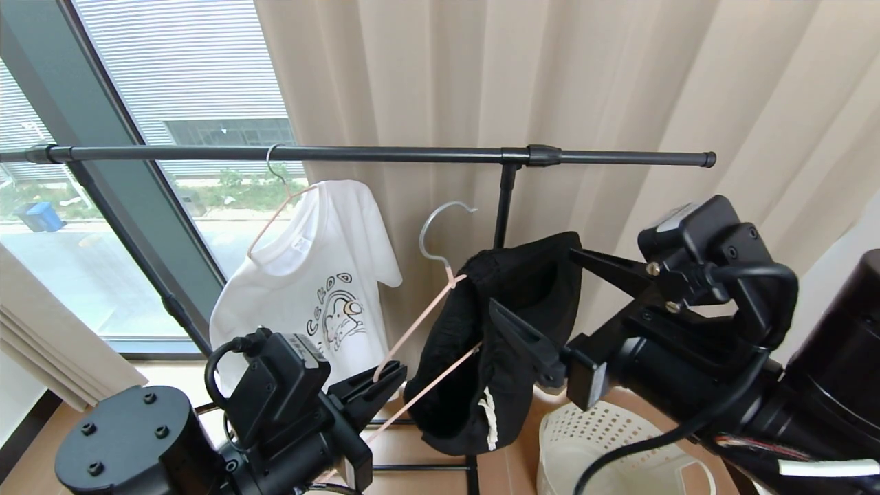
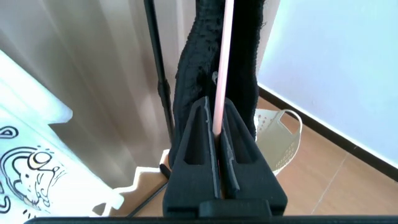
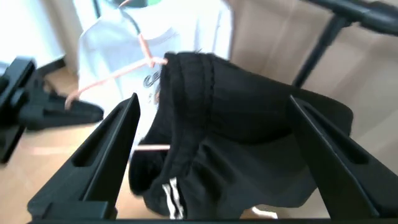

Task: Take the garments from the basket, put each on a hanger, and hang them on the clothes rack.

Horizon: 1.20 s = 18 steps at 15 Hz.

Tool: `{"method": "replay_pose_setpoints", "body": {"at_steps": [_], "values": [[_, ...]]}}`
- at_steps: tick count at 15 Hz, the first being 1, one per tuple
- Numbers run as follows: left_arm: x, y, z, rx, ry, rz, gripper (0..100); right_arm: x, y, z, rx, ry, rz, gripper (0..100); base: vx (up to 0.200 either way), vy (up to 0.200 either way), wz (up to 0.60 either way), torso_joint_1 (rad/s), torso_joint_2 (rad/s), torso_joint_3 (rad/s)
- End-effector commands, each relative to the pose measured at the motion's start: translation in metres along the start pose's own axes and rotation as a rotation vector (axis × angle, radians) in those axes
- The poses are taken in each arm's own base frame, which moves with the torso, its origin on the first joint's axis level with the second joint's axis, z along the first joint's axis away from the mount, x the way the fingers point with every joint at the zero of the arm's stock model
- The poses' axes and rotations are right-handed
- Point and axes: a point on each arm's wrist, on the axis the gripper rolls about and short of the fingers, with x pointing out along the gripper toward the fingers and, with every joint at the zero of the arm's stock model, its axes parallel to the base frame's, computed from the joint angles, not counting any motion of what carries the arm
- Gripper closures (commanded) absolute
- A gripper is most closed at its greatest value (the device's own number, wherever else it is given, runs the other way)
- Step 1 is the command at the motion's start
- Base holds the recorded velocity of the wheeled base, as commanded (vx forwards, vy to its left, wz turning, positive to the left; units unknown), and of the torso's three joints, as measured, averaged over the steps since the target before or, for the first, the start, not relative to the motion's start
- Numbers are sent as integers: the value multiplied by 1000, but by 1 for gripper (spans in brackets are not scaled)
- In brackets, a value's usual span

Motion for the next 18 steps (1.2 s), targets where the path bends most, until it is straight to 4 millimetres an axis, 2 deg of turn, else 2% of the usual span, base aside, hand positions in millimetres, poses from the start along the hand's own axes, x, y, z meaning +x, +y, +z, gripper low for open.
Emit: {"method": "replay_pose_setpoints", "body": {"at_steps": [1,2,3,5,7,9,10,12,14,18], "values": [[-15,1,-2,0,16,-22,100,-27,-34,8,-56,19,92,0,0,0,0,0,0,0],[-17,1,-2,1,16,-35,100,-29,-38,12,-72,29,122,0,0,0,0,0,0,0],[-24,0,-4,5,20,-82,100,-38,-53,21,-130,75,252,0,0,0,0,0,0,0],[-28,-1,-7,5,36,-107,100,-37,-68,34,-185,119,376,0,0,0,0,0,0,0],[-29,-2,-7,5,35,-143,100,-24,-84,55,-234,228,540,0,0,0,0,0,0,0],[-29,-4,-8,4,35,-183,100,0,-97,62,-281,299,647,0,0,0,0,0,0,0],[-29,-4,-8,4,34,-184,100,2,-98,62,-286,304,655,0,0,0,0,0,0,0],[-28,-9,-6,14,22,-215,100,38,-122,46,-385,410,829,0,0,0,0,0,0,0],[-28,-10,-6,44,18,-219,100,48,-126,42,-369,481,890,0,0,0,0,0,0,0],[-29,-11,-6,45,20,-230,100,55,-125,37,-358,492,904,0,0,0,0,0,0,0]]}}
